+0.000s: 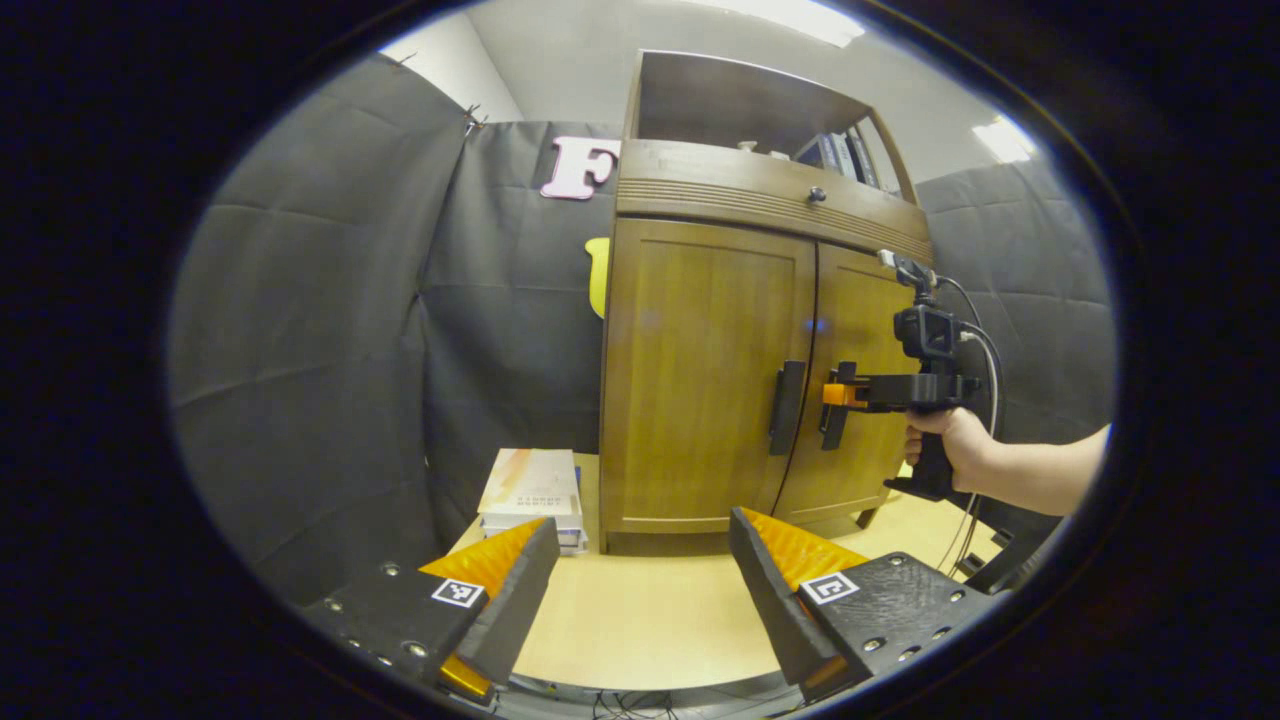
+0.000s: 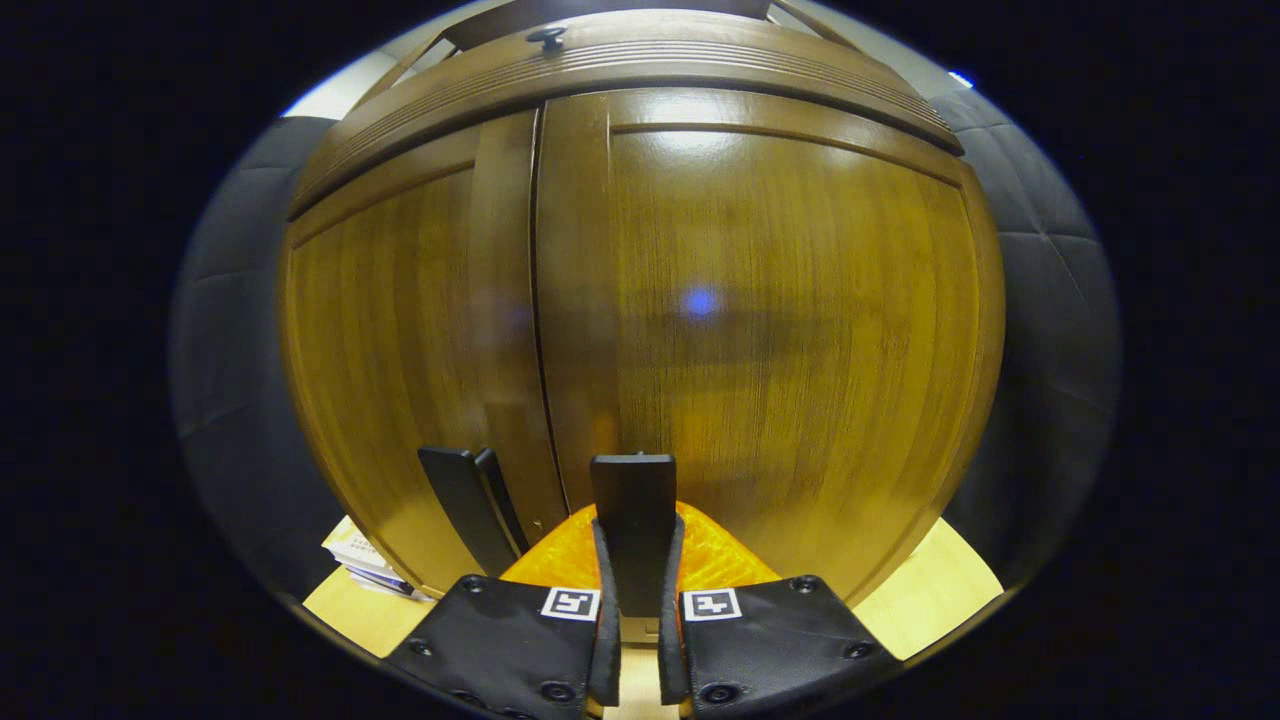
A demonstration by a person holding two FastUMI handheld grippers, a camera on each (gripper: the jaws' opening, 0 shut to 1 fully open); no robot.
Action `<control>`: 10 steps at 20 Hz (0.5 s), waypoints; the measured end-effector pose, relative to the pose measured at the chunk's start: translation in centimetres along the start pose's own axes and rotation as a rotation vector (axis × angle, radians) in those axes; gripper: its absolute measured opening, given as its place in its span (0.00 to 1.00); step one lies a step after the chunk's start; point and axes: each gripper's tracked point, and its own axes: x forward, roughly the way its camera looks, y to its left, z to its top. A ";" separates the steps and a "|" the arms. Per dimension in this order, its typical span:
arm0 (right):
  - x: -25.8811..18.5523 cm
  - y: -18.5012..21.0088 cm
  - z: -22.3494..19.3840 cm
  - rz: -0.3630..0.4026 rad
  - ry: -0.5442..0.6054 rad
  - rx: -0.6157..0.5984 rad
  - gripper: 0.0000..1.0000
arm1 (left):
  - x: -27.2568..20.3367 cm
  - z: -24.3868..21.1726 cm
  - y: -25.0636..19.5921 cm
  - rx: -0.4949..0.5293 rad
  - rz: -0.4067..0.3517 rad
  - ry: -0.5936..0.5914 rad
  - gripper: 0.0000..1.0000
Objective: Open the right door of the double-door shoe cabinet with the right hand, and open the left door with the left hand.
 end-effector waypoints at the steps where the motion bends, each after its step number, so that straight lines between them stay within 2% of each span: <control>1: -0.3 -0.1 0.2 0.010 -0.006 -0.008 0.15 | -0.3 0.0 -0.2 -0.001 -0.001 0.000 1.00; 10: -7.2 -2.1 0.0 0.098 -0.008 -0.015 0.17 | -1.8 -1.2 -3.8 -0.018 -0.042 0.025 0.99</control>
